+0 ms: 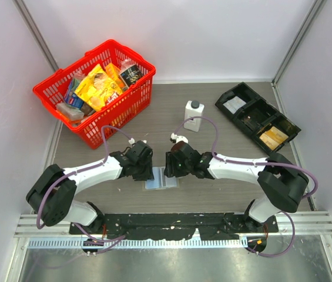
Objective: Take the credit cards out of the card holder
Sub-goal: Remove the credit card from the card holder.
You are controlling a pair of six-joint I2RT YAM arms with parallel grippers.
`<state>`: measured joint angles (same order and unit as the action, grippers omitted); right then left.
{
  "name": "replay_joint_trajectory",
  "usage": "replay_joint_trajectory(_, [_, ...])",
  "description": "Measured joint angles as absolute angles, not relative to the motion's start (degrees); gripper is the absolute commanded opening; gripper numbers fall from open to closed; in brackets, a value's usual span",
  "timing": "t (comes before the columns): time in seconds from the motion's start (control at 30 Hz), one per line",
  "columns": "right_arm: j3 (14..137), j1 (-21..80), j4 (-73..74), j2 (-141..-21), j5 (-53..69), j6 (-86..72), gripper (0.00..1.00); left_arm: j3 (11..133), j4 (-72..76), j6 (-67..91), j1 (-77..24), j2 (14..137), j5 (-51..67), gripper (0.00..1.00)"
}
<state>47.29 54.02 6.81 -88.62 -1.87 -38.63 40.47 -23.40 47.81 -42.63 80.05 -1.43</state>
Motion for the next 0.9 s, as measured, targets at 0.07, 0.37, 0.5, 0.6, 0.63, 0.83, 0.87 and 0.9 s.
replay_joint_trajectory(0.07, [47.42,54.06,7.22,-88.62,-2.55,-38.5,0.48,40.45,-23.4,47.81,-42.63,80.05,-1.43,0.39])
replay_joint_trajectory(0.37, [47.42,54.28,7.84,-89.47,-2.98,-38.52,0.48,40.45,-23.38,47.81,-42.63,80.05,-1.41,0.39])
replay_joint_trajectory(0.5, [47.44,54.28,8.25,-90.7,-3.18,-38.52,0.48,40.45,-23.38,47.81,-42.63,80.05,-1.43,0.39])
replay_joint_trajectory(0.6, [47.46,54.28,8.78,-91.09,-3.51,-38.52,0.48,40.45,-23.38,47.81,-42.63,80.05,-1.41,0.39])
replay_joint_trajectory(0.63, [47.48,54.28,8.84,-91.18,-3.55,-38.52,0.48,40.45,-23.38,47.81,-42.63,80.05,-1.43,0.4])
replay_joint_trajectory(0.83, [47.59,54.28,8.49,-91.55,-3.05,-38.63,0.48,40.45,-23.38,47.81,-42.63,80.05,-1.41,0.4])
replay_joint_trajectory(0.87, [47.59,54.26,8.4,-91.55,-2.87,-38.7,0.47,40.45,-23.38,47.81,-42.63,80.05,-1.41,0.4])
replay_joint_trajectory(0.9, [47.59,54.26,8.23,-91.55,-2.68,-38.74,0.47,40.45,-23.38,47.81,-42.63,80.05,-1.41,0.4])
